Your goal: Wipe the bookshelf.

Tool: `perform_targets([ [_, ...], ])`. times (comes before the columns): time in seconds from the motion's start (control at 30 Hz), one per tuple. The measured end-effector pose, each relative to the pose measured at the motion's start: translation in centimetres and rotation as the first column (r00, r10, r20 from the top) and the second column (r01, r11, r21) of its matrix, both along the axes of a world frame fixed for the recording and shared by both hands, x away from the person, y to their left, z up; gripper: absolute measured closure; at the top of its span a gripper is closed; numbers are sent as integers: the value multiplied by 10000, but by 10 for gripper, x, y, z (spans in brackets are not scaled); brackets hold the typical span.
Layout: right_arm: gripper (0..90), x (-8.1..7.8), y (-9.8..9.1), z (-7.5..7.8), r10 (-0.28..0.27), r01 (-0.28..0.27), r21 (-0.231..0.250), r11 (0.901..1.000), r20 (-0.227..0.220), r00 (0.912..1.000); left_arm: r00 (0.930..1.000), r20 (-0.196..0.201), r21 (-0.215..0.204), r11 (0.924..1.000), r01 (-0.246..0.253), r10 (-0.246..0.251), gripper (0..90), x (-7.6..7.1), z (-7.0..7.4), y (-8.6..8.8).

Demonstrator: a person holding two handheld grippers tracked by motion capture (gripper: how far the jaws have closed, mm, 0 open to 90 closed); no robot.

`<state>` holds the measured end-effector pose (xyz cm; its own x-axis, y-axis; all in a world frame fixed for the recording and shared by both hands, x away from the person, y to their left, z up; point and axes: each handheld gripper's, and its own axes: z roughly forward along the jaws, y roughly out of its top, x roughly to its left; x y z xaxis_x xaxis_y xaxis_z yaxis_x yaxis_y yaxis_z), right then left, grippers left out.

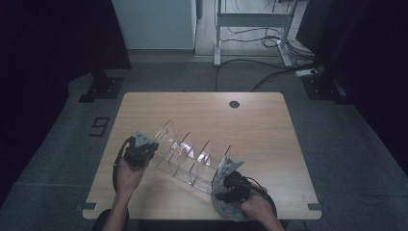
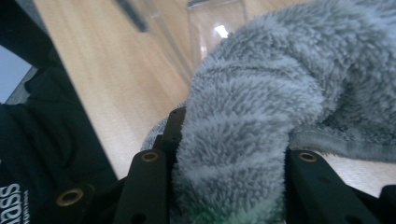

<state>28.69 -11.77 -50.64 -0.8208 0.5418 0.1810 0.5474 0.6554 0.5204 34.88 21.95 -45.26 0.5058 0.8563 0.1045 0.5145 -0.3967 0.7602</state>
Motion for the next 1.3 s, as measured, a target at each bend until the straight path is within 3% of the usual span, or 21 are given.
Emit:
perform_targets([
  [0.3, 637, -4, 1, 0, 193, -194, -68, 9998, -121, 9997, 10000, 10, 40, 10000, 32, -32, 847, 0, 0, 0],
  [0.73, 652, 6, -21, 17, -603, 607, -87, 9981, 453, 9972, 9999, 26, 19, 9999, 101, -101, 844, 0, 0, 0],
  [1.3, 653, 32, -48, 54, -1824, 1757, 622, 9825, 1272, 9750, 9999, 20, 2, 9999, 168, -168, 843, 0, 0, 1],
])
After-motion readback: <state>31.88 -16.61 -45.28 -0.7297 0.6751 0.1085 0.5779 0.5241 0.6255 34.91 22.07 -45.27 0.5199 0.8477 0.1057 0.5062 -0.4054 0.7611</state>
